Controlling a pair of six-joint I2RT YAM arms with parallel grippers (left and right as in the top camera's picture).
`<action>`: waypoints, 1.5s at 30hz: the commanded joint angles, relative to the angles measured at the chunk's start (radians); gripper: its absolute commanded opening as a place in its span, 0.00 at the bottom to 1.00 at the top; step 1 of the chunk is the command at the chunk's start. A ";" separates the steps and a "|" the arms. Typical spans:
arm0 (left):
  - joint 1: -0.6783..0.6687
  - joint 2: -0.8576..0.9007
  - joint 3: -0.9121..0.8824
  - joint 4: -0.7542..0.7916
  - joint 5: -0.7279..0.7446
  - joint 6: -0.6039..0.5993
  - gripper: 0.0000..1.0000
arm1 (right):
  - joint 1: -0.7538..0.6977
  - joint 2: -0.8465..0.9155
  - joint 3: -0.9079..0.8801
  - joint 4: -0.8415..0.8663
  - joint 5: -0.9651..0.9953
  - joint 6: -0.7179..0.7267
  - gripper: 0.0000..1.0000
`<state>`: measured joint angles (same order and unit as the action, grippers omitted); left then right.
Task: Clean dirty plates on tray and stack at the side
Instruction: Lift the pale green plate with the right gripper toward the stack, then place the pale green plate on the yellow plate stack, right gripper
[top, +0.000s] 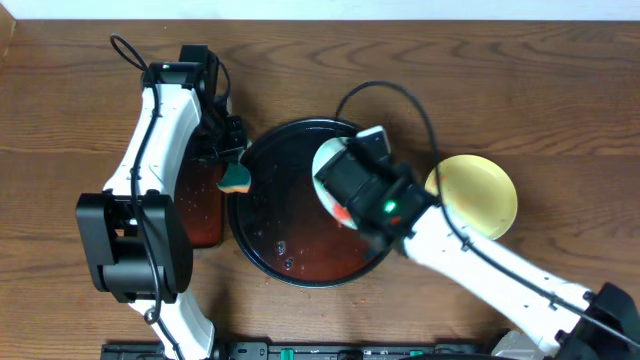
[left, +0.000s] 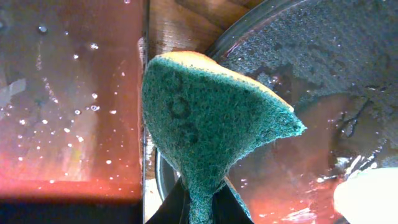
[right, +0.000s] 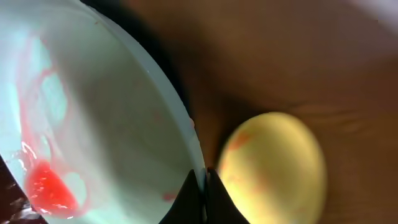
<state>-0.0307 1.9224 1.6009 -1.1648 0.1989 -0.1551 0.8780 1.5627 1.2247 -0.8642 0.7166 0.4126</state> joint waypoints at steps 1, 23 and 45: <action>0.002 -0.026 0.021 0.008 0.029 0.032 0.07 | 0.103 -0.007 0.006 0.000 0.401 0.019 0.01; 0.022 -0.066 0.026 0.024 -0.063 0.027 0.07 | 0.171 -0.016 0.006 -0.003 0.240 0.100 0.01; 0.148 -0.276 -0.011 0.046 -0.220 -0.026 0.07 | -0.942 -0.245 -0.110 -0.196 -0.576 0.042 0.01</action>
<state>0.1123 1.6444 1.6047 -1.1221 -0.0017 -0.1608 0.0162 1.3041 1.1774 -1.0615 0.2073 0.4805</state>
